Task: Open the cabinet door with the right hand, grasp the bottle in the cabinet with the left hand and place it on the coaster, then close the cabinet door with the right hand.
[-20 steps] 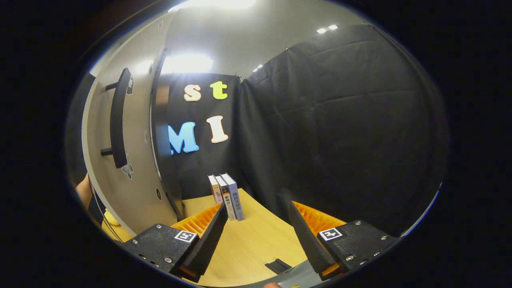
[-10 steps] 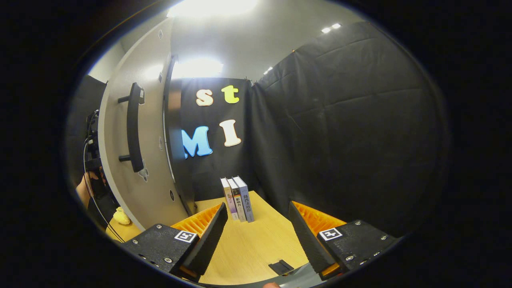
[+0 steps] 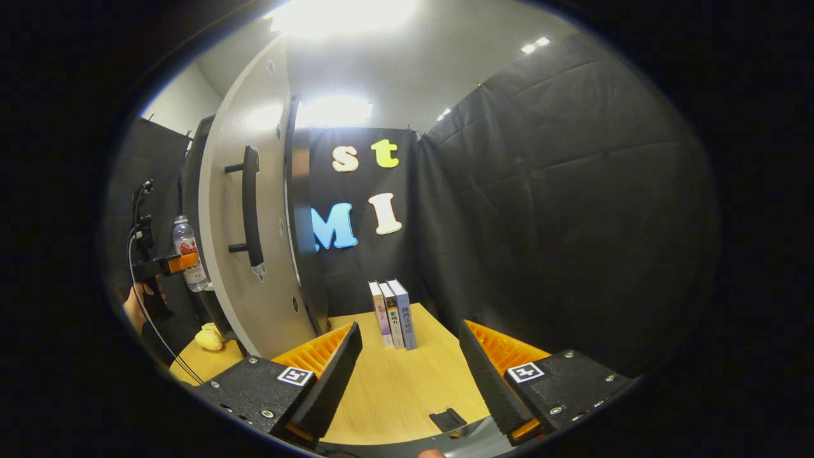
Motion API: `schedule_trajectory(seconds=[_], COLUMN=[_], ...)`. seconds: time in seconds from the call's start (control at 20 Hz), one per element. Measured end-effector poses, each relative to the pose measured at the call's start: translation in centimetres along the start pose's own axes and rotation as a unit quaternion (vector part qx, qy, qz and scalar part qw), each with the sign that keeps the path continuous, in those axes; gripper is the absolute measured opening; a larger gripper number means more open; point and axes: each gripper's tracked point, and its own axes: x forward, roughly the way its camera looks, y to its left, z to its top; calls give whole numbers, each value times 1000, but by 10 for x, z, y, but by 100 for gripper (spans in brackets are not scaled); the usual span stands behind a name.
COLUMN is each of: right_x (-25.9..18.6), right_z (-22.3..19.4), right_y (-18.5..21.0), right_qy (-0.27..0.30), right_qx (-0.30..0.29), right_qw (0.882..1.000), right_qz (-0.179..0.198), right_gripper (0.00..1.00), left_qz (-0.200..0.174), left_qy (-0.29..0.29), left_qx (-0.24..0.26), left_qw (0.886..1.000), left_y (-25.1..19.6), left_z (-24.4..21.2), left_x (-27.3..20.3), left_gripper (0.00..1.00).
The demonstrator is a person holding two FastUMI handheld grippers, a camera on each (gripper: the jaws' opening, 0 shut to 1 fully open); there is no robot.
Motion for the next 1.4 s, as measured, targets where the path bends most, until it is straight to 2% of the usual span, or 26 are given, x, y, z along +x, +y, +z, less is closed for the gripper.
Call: schedule_trajectory(seconds=[0.65,1.1,1.4], right_x=[-27,-39,-43], right_z=[-1,-12,-19], right_y=[5,15,15], right_qy=[-16,-11,-8], right_qx=[-4,-14,-18], right_qw=[1000,999,999], right_qz=[21,37,42], right_gripper=[95,95,95], left_qz=[8,13,13], left_qy=[-9,-1,8], left_qx=[-10,-13,-26], left_qw=[1000,1000,1000], left_y=[20,24,23], left_z=[-13,-47,-87], left_x=[-96,-135,-168], left_gripper=[70,70,70])
